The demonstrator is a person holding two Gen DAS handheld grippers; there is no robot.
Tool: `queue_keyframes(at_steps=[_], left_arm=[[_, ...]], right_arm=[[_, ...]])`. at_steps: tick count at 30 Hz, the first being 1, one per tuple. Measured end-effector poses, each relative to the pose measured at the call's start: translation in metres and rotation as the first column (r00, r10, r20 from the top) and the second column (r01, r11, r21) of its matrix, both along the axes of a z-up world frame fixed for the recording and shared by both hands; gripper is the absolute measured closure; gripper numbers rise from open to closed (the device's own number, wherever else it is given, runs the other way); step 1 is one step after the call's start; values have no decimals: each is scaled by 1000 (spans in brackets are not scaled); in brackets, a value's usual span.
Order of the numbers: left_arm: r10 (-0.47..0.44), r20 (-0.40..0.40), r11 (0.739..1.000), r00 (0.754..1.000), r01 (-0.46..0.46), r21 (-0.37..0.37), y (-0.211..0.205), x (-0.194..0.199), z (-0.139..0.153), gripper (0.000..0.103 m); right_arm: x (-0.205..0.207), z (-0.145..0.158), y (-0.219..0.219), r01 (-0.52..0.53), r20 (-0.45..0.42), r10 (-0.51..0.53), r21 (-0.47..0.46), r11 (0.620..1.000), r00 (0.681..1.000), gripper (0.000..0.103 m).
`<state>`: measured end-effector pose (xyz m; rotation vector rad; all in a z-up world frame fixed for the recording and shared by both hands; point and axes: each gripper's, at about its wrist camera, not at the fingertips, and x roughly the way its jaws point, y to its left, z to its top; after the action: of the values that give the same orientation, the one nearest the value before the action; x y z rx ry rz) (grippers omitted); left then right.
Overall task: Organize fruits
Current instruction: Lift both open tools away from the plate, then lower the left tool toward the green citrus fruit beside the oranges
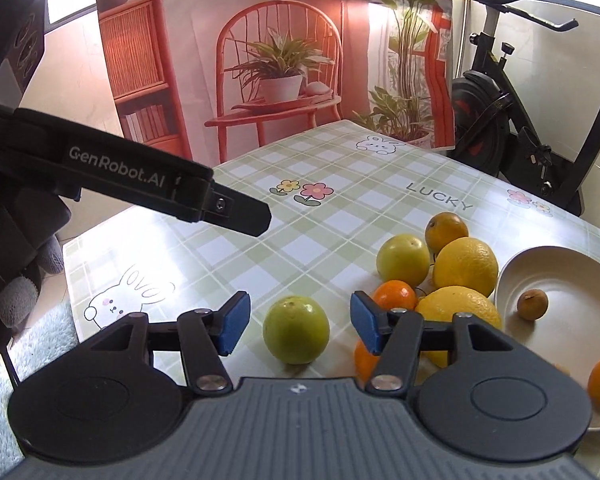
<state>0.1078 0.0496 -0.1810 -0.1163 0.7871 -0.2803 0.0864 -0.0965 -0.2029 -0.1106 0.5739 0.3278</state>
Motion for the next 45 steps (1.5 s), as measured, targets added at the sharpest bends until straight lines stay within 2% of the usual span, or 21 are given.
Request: queue_keyframes(at_steps=[2,9,12,17,21,22,24,27,30,33,36,39,42,45], left_arm=[[-18,-17,1000,1000,18,-5,-1,2,-7,19],[-120,-64,993,991,118,-31,-14,8,-22,39],[-133,-103,991,986,128,-49,-16,14,-28,41],[-117,-109,991,987,109,-79,-11,28,-17,42],[-145,-88,989,985,144,-17,-5,40,7,42],[-146,-83,989,986,146,-7,-1,42,15,42],[-157,-82,987,984,159,8,8,49,29,42],[-177,-69,982,982,181,56,18,56,48,42],[-216,-78,970,973,223,97,20,60,54,42],[-269,-124,954,955,283,105,16,59,39,42],[-295,-166,949,941,309,64,11,57,16,42],[-312,-171,946,935,322,31,4,55,-1,42],[-347,-173,935,922,355,17,-6,53,-12,42],[-382,-198,920,903,392,12,-14,51,-20,42]], right_arm=[[4,-4,0,-8,-15,8,3,1000,1000,45],[18,-11,-6,-23,-70,26,40,999,997,48],[21,-13,-5,-31,-93,34,32,999,995,48],[26,-9,-10,-8,-129,14,52,999,991,48],[32,-2,-17,14,-156,1,97,995,988,48],[34,2,-20,22,-156,-4,116,993,988,48],[37,13,-29,58,-162,-23,215,975,986,48],[39,21,-42,157,-207,-86,360,920,975,48],[36,20,-43,216,-234,-126,412,885,964,48],[30,17,-37,234,-231,-153,383,894,961,48],[25,12,-26,224,-221,-158,315,922,962,48],[20,6,-13,208,-195,-161,255,944,968,48],[20,0,-8,210,-186,-170,218,953,968,48],[23,-6,-10,229,-212,-184,213,950,960,48]])
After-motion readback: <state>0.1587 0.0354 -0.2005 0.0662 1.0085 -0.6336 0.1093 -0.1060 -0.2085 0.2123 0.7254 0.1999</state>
